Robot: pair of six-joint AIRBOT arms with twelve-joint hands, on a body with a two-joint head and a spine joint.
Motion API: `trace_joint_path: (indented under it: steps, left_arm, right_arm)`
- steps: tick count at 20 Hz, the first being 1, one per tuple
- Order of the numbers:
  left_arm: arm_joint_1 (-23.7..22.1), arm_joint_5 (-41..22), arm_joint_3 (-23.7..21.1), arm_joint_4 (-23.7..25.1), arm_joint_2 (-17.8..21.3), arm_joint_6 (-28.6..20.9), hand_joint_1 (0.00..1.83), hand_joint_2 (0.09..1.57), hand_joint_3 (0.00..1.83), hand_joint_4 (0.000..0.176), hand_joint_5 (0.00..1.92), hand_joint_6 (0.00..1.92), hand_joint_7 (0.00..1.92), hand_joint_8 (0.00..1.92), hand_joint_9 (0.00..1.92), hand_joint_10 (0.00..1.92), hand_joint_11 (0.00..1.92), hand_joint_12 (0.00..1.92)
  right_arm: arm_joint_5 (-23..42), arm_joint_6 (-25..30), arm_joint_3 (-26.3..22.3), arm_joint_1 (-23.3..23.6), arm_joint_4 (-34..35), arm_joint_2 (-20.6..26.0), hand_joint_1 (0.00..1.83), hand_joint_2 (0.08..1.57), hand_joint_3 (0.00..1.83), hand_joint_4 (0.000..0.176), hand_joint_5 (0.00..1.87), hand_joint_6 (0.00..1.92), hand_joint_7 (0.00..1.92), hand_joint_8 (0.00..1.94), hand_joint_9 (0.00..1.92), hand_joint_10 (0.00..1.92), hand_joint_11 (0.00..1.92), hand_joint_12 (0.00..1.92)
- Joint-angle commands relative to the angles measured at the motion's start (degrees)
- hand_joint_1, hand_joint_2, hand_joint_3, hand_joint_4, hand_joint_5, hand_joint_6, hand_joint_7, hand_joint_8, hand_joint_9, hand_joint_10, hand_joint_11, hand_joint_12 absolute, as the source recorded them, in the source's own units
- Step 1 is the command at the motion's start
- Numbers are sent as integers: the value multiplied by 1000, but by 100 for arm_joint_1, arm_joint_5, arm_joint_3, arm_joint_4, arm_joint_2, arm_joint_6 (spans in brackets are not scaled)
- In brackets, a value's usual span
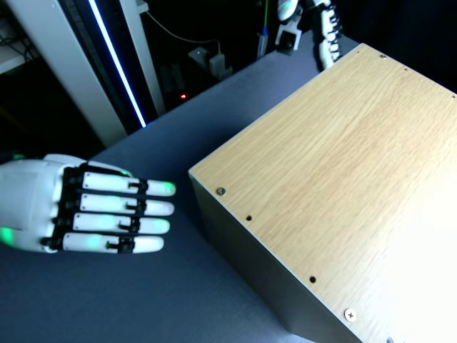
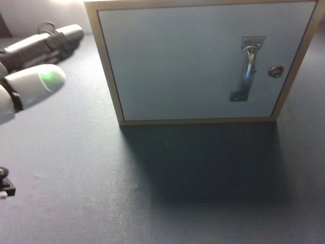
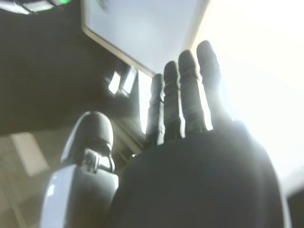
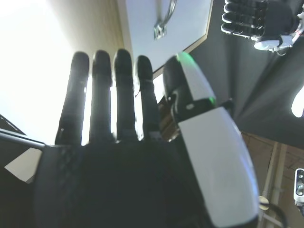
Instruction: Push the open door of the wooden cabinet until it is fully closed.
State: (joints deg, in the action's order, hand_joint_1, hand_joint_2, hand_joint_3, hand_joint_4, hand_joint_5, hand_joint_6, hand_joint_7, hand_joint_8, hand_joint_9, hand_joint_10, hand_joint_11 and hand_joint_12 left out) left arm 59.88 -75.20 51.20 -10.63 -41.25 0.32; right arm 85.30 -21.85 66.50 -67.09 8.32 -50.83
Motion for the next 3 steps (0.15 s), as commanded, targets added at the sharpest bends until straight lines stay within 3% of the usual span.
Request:
trace_joint_path:
  steps: [1,2,3]
  left_arm:
    - [20,-958,-33,-173,29,-32,212,1416,0,41,205,1,201,0,157,0,60,45]
    - [115,-1097,-50,-285,28,-32,212,1416,0,41,205,1,201,0,157,0,60,45]
    - [190,-1210,-64,-364,28,-32,198,1422,0,44,196,0,184,0,141,0,42,39]
  right_arm:
    - [834,41,8,42,207,36,869,1412,5,0,398,0,351,4,242,5,0,419]
    - [901,41,8,43,223,36,869,1412,5,0,398,0,351,4,242,5,0,419]
    - [962,41,6,43,236,34,829,1422,5,0,397,1,370,2,291,7,0,617]
